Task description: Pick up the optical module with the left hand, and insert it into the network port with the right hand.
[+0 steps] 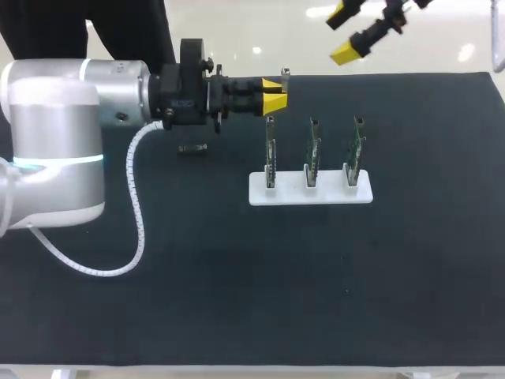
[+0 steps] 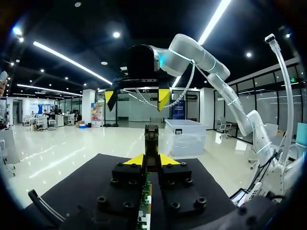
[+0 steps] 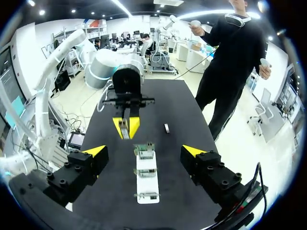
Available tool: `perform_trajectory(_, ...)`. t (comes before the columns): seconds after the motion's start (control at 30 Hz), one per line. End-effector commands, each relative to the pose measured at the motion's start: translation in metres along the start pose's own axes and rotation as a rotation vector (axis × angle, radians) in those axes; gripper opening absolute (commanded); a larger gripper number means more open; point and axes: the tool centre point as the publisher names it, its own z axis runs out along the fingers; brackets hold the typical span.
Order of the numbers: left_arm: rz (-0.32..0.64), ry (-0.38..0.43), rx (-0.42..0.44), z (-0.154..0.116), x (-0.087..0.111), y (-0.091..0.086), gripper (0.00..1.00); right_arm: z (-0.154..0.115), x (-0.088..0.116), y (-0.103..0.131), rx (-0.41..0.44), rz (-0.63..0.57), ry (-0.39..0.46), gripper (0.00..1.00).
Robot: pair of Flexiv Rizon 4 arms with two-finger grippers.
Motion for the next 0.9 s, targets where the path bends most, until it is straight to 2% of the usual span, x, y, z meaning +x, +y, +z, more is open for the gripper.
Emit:
perform_trajectory(0.03,0.002,-0.002,-0.007,0.001,0.001,-0.001,0.00,0.012,-0.017,0.014,0.038,0.005,0.054,1.00)
perform_trajectory(0.23,0.002,-0.002,-0.007,0.001,0.001,-0.001,0.00,0.020,-0.028,0.025,0.054,0.034,0.049,1.00)
perform_trajectory(0.5,0.002,-0.002,-0.007,0.001,0.001,-0.001,0.00,0.032,-0.026,0.037,0.070,0.028,0.037,1.00)
perform_trajectory(0.9,0.002,-0.002,-0.007,0.001,0.001,-0.001,0.00,0.048,-0.028,0.042,0.094,0.022,0.014,1.00)
